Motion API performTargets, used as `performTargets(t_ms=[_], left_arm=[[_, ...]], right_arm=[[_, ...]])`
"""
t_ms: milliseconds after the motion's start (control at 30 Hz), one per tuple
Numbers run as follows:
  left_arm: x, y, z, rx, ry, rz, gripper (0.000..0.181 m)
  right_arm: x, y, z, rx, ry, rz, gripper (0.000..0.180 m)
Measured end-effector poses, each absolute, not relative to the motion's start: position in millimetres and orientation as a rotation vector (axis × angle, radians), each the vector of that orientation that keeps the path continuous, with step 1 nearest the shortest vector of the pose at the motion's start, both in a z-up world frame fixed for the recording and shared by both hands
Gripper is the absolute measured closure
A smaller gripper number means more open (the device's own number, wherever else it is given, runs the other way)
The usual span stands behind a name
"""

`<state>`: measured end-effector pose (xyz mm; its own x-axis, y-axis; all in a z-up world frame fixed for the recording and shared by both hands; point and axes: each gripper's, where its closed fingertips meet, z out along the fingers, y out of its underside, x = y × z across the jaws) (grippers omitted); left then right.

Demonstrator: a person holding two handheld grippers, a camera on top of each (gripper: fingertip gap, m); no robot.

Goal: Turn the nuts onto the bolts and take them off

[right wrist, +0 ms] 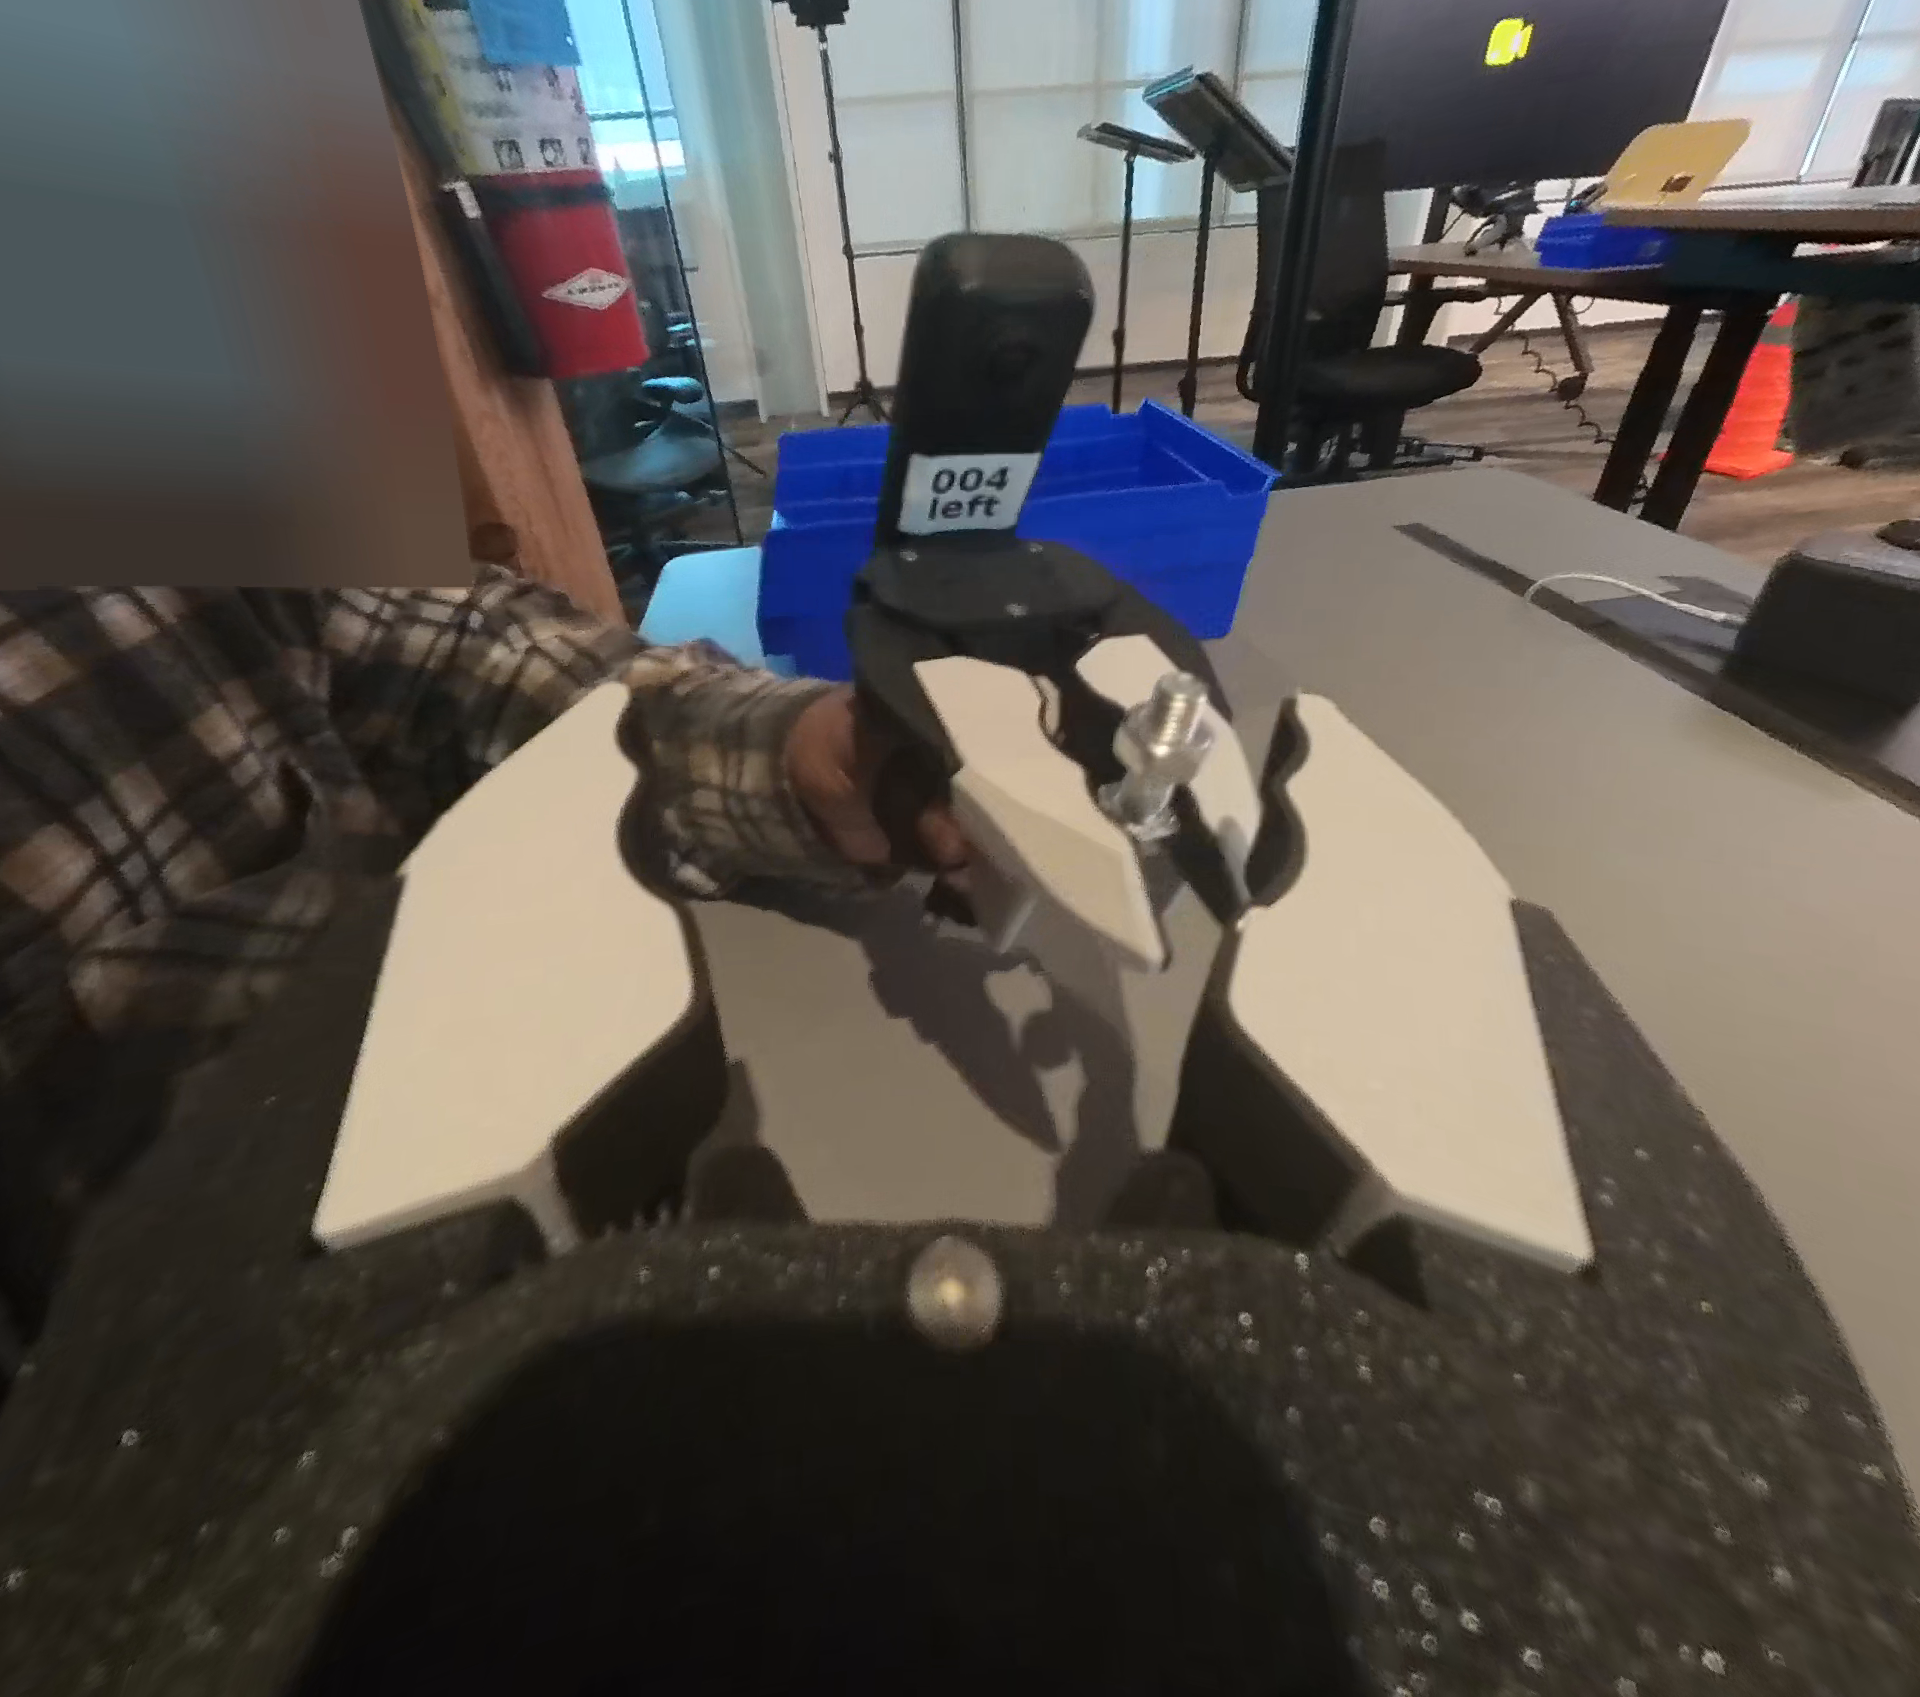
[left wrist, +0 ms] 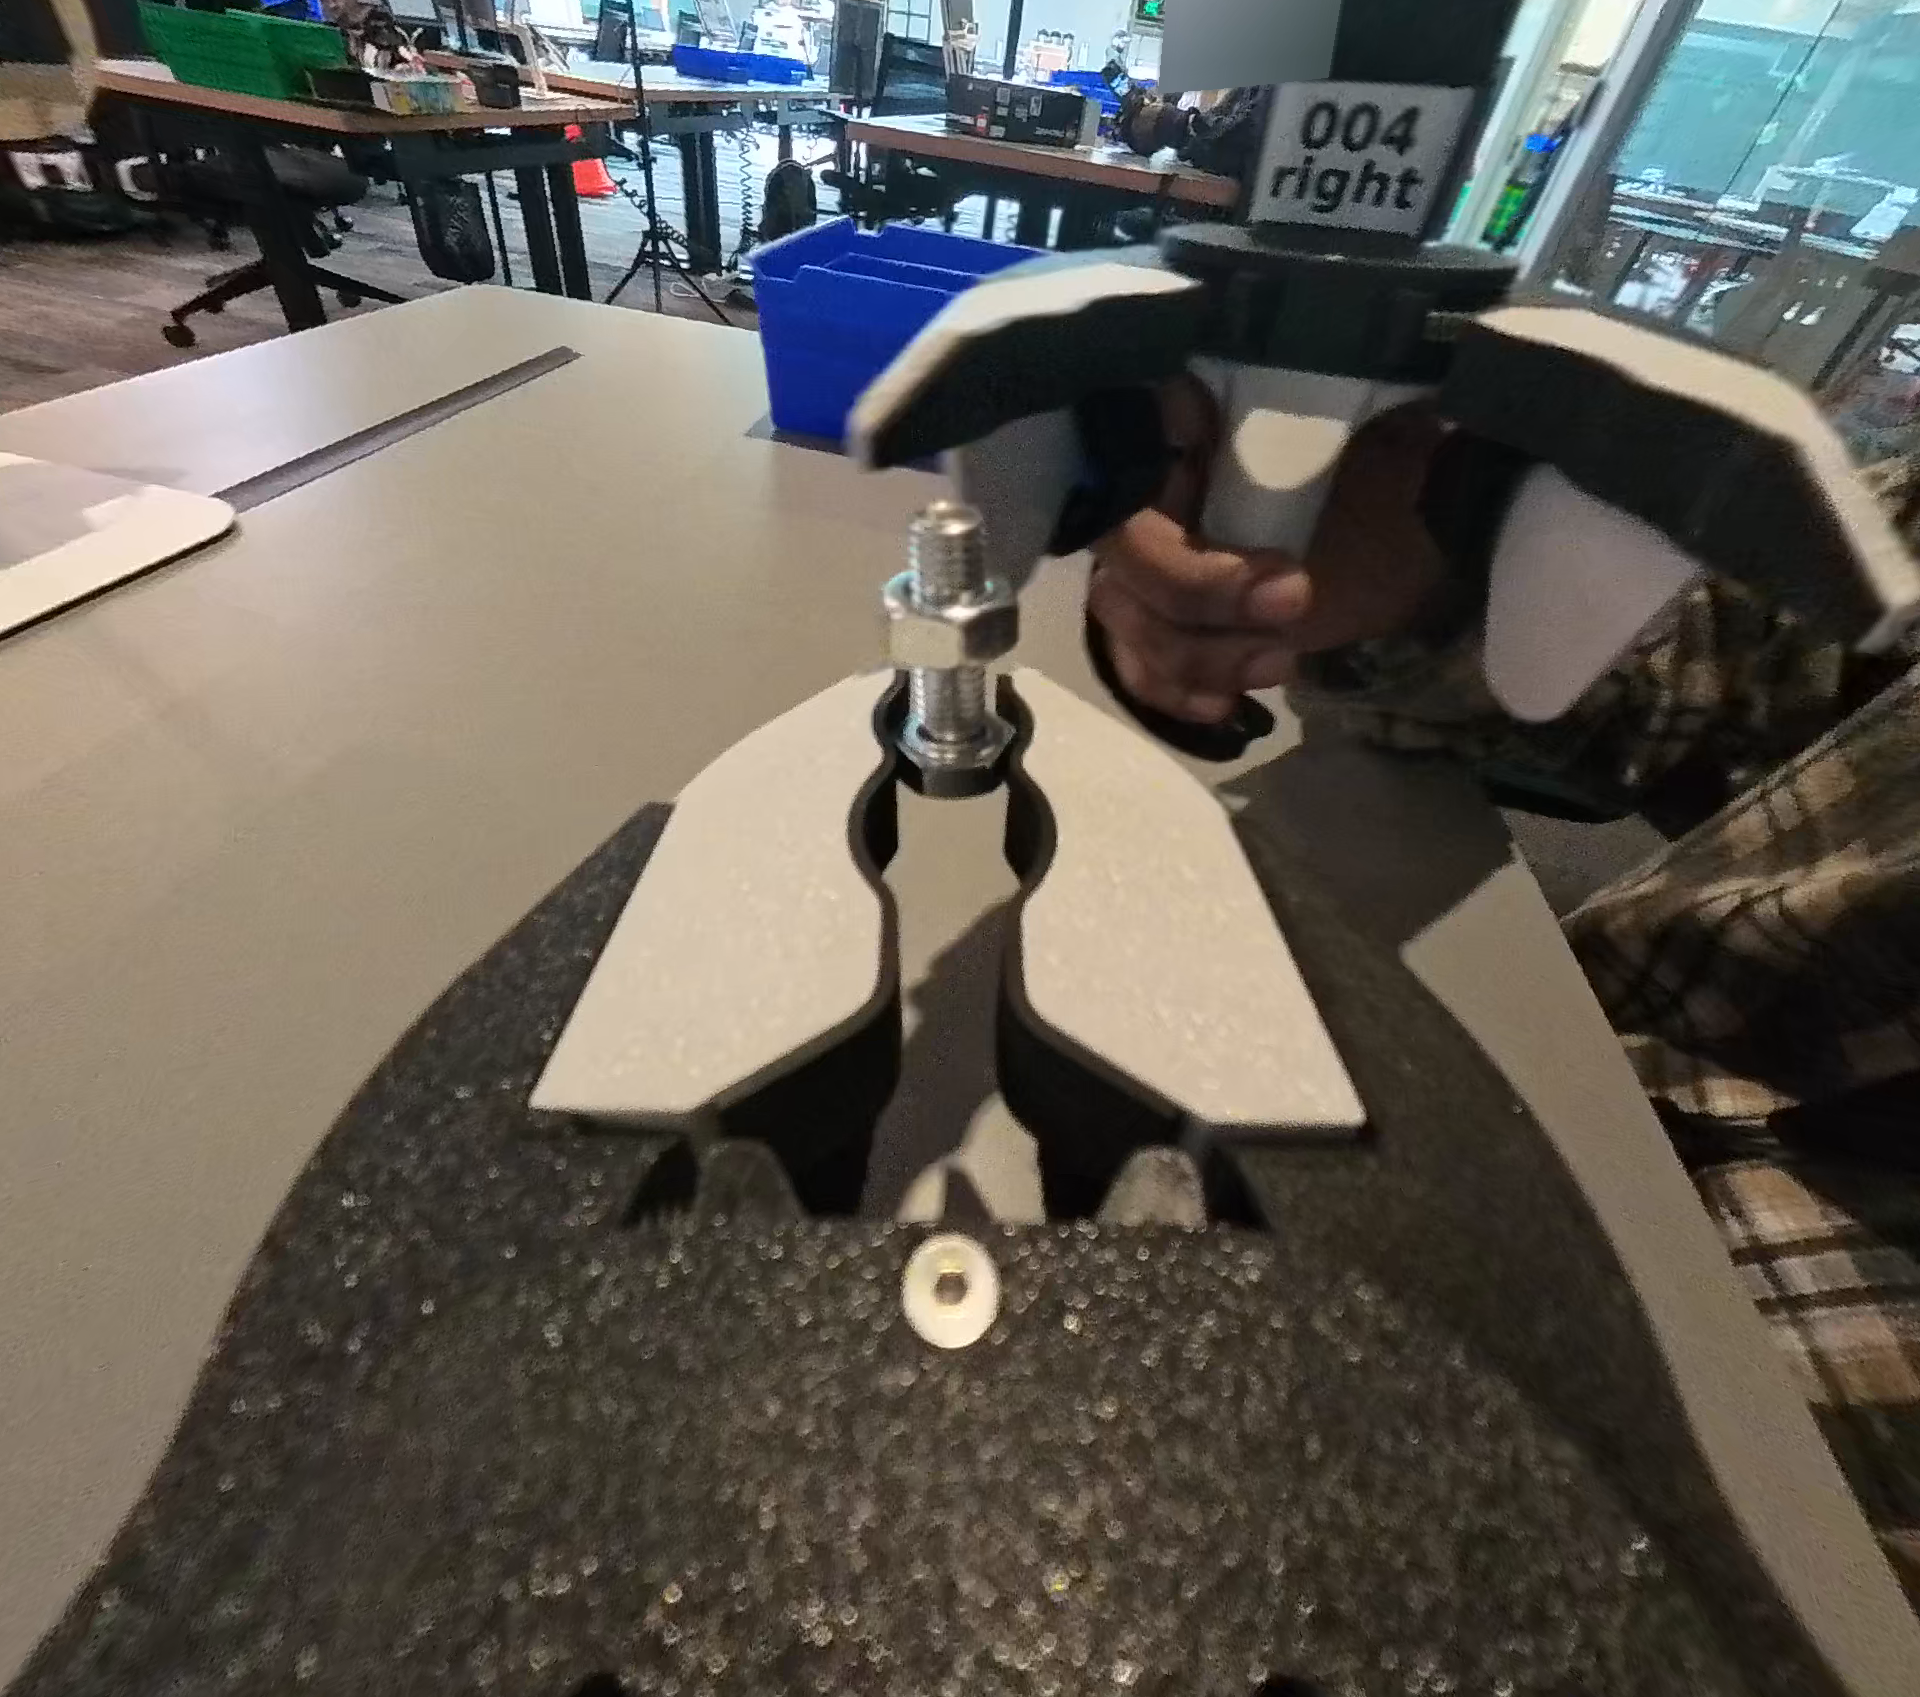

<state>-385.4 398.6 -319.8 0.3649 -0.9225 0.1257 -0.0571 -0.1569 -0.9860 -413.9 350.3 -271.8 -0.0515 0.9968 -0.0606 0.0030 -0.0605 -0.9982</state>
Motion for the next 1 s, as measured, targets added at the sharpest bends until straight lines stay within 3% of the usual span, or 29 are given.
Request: performTargets(t_ms=[467,567,833,1000], left_arm=[[-383.1,396.7,-319.4,-1.526,0.926,-0.971,0.166],[-389.9,401.7,-316.9,-1.53,0.9,-0.959,0.166],[-385.4,397.5,-318.1,-1.525,0.926,-0.953,0.166],[-391.7,402.6,-317.8,-1.54,0.894,-0.966,0.166]], right_arm=[[-426.9,341.4,-282.0,-1.254,-1.283,1.357,0.068],[-414.0,339.6,-282.4,-1.248,-1.29,1.298,0.076],[-426.9,340.1,-281.4,-1.253,-1.284,1.343,0.066],[-402.9,344.7,-267.9,-1.229,-1.249,1.272,0.083]])
